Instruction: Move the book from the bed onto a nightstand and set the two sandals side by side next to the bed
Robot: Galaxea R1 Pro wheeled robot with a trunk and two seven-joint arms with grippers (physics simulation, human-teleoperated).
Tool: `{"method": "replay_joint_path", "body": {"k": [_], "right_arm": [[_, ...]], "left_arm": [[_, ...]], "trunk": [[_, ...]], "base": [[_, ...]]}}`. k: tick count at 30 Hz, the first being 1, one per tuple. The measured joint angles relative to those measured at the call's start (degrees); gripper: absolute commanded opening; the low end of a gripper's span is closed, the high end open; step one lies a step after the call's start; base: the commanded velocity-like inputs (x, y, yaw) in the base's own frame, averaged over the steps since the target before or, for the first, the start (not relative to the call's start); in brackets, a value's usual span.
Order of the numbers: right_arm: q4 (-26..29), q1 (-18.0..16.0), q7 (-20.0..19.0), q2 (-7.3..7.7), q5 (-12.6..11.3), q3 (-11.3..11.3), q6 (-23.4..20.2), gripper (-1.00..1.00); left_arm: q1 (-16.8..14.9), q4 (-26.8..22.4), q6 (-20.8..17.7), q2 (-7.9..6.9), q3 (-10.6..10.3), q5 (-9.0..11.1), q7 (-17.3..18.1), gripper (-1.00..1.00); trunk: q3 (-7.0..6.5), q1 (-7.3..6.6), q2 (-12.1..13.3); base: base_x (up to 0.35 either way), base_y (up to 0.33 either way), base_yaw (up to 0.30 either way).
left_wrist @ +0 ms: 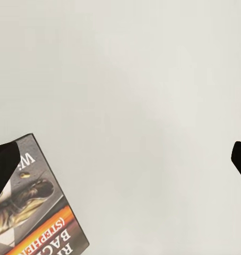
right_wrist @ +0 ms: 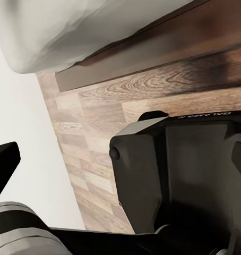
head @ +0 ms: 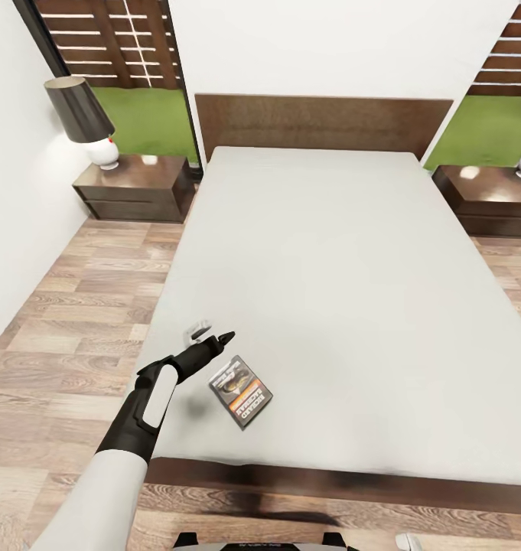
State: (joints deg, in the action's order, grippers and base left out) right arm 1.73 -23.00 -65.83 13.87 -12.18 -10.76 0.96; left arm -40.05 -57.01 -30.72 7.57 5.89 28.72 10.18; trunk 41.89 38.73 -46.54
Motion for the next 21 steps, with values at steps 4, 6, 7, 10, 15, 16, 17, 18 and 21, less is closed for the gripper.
{"method": "replay_joint_path", "body": {"k": [4, 6, 7, 10, 15, 16, 17, 18, 21], "right_arm": [[0.0, 0.0, 0.1, 0.0, 0.0, 0.0, 0.0, 1.0], [0.0, 0.0, 0.1, 0.0, 0.0, 0.0, 0.0, 1.0], [0.0, 0.0, 0.1, 0.0, 0.0, 0.0, 0.0, 1.0], [0.0, 0.0, 0.1, 0.0, 0.0, 0.0, 0.0, 1.0], [0.0, 0.0, 0.1, 0.0, 0.0, 0.0, 0.0, 1.0], [0.0, 0.0, 0.1, 0.0, 0.0, 0.0, 0.0, 1.0], [0.0, 0.0, 0.1, 0.0, 0.0, 0.0, 0.0, 1.0], [0.0, 0.0, 0.1, 0.0, 0.0, 0.0, 0.0, 1.0], [0.0, 0.0, 0.1, 0.0, 0.0, 0.0, 0.0, 1.0]], "left_arm": [[0.0, 0.0, 0.0, 0.0, 0.0, 0.0, 0.0, 1.0], [0.0, 0.0, 0.0, 0.0, 0.0, 0.0, 0.0, 1.0], [0.1, 0.0, 0.0, 0.0, 0.0, 0.0, 0.0, 1.0], [0.1, 0.0, 0.0, 0.0, 0.0, 0.0, 0.0, 1.0], [0.1, 0.0, 0.0, 0.0, 0.0, 0.0, 0.0, 1.0], [0.1, 0.0, 0.0, 0.0, 0.0, 0.0, 0.0, 1.0], [0.1, 0.0, 0.0, 0.0, 0.0, 0.0, 0.0, 1.0], [0.1, 0.0, 0.0, 0.0, 0.0, 0.0, 0.0, 1.0], [0.1, 0.0, 0.0, 0.0, 0.0, 0.0, 0.0, 1.0]], "trunk": [[0.1, 0.0, 0.0], [0.23, 0.0, 0.0], [0.32, 0.0, 0.0], [0.57, 0.0, 0.0], [1.01, 0.0, 0.0], [1.1, 0.0, 0.0], [1.19, 0.0, 0.0], [1.28, 0.0, 0.0], [1.55, 0.0, 0.0]], "base": [[0.0, 0.0, 0.0], [0.0, 0.0, 0.0], [0.0, 0.0, 0.0], [0.0, 0.0, 0.0], [0.0, 0.0, 0.0], [0.0, 0.0, 0.0], [0.0, 0.0, 0.0], [0.0, 0.0, 0.0], [0.0, 0.0, 0.0]]}}
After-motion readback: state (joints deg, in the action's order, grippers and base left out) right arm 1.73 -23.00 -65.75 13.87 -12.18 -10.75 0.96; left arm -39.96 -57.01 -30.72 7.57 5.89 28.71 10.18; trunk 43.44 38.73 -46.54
